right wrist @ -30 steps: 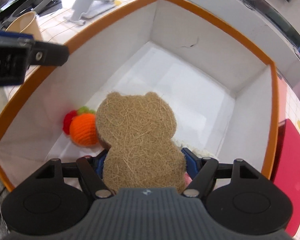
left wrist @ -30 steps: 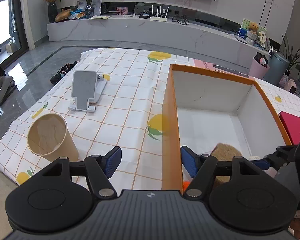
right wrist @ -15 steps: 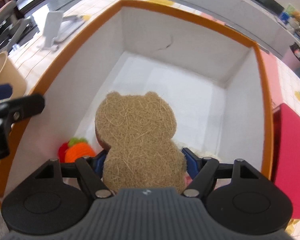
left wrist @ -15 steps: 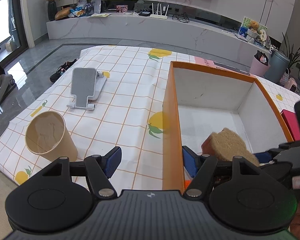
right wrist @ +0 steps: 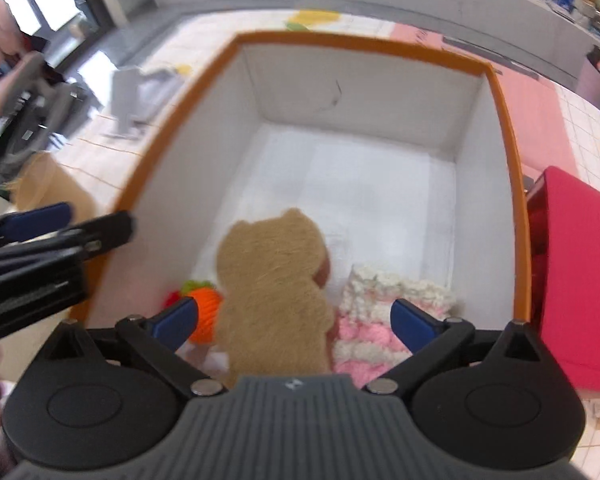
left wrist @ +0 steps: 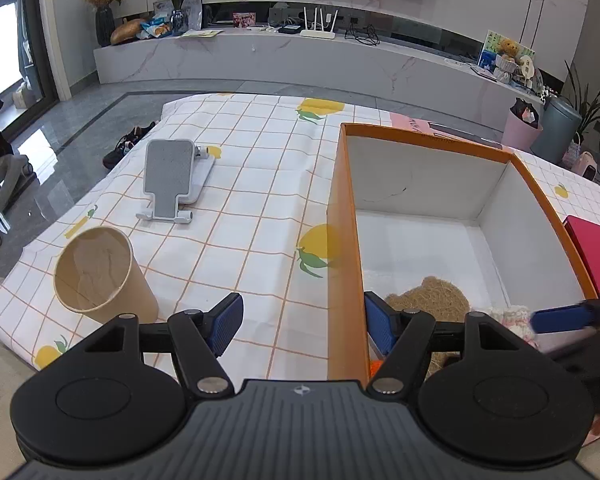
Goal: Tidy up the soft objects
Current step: 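Move both tools back toward the remaining soft items on the table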
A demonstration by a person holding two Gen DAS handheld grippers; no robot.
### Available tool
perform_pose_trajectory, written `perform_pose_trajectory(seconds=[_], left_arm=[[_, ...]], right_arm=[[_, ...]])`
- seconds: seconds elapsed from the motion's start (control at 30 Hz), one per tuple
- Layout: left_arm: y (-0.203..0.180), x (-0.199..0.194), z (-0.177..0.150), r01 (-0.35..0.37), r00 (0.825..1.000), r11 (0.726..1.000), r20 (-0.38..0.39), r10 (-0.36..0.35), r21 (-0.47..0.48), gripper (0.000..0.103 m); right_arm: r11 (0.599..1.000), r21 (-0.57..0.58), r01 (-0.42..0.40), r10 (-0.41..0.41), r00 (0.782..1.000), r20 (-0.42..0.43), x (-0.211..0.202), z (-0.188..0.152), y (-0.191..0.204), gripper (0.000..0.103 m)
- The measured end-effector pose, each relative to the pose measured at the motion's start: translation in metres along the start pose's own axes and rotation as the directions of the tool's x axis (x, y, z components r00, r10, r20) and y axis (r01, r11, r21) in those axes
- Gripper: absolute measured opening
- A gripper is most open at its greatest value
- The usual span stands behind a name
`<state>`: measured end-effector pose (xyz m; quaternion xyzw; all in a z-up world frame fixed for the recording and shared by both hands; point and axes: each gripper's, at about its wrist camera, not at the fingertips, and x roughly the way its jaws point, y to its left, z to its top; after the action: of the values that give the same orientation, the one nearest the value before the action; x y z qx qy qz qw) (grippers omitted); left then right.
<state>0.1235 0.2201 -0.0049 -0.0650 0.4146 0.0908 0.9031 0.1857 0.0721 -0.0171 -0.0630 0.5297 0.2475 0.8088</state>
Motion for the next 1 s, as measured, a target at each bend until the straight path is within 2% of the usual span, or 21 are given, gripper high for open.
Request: perform_pose_trajectory(seconds=[0.1, 0.27, 0.37, 0.47, 0.5, 0.57, 0.67, 0.73, 0.87, 1.0], left_arm=[[-0.001, 0.001, 0.0, -0.005, 1.0, 1.0, -0.005, 0.005, 0.005, 0.079], [-0.007, 0.003, -0.002, -0.033, 0.999, 0.999, -0.004, 0.033, 0.021, 0.079], [-0.018, -0.012, -0.002, -0.083, 0.995, 0.994, 0.054, 0.08, 0.069, 0.078], [-0.039, -0.039, -0.005, -0.172, 0.973, 0.974, 0.183, 0.143, 0.15, 0.078], [-0.046, -0.049, -0.006, -0.176, 0.967, 0.971, 0.216, 0.139, 0.164, 0.078], [-0.059, -0.065, -0.004, -0.138, 0.964, 0.975, 0.247, 0.093, 0.173, 0.079], [-0.082, -0.082, -0.004, -0.064, 0.966, 0.982, 0.258, 0.016, 0.179, 0.079], [-0.101, -0.089, -0.004, -0.038, 0.963, 0.98, 0.269, -0.016, 0.195, 0.08], [-0.145, -0.093, -0.012, -0.01, 0.96, 0.964, 0.273, -0.064, 0.264, 0.08], [-0.184, -0.085, -0.025, 0.018, 0.959, 0.961, 0.268, -0.094, 0.274, 0.08]], right_arm=[[0.999, -0.038, 0.039, -0.036, 0.997, 0.072, -0.021, -0.011, -0.001, 0.1], [0.992, -0.061, 0.106, -0.093, 0.978, 0.185, -0.066, -0.041, -0.012, 0.1], [0.994, -0.045, 0.1, -0.088, 0.974, 0.208, -0.093, -0.062, -0.029, 0.1], [0.991, -0.026, 0.134, -0.124, 0.964, 0.235, -0.121, -0.081, -0.05, 0.1], [0.987, -0.02, 0.16, -0.15, 0.956, 0.251, -0.131, -0.088, -0.057, 0.1], [0.976, 0.007, 0.218, -0.212, 0.936, 0.282, -0.147, -0.098, -0.073, 0.1], [0.951, 0.065, 0.303, -0.307, 0.895, 0.325, -0.17, -0.113, -0.097, 0.1], [0.939, 0.099, 0.329, -0.343, 0.875, 0.342, -0.182, -0.123, -0.116, 0.1], [0.919, 0.172, 0.355, -0.393, 0.856, 0.336, -0.193, -0.137, -0.156, 0.1], [0.891, 0.253, 0.377, -0.443, 0.844, 0.302, -0.177, -0.148, -0.199, 0.1]])
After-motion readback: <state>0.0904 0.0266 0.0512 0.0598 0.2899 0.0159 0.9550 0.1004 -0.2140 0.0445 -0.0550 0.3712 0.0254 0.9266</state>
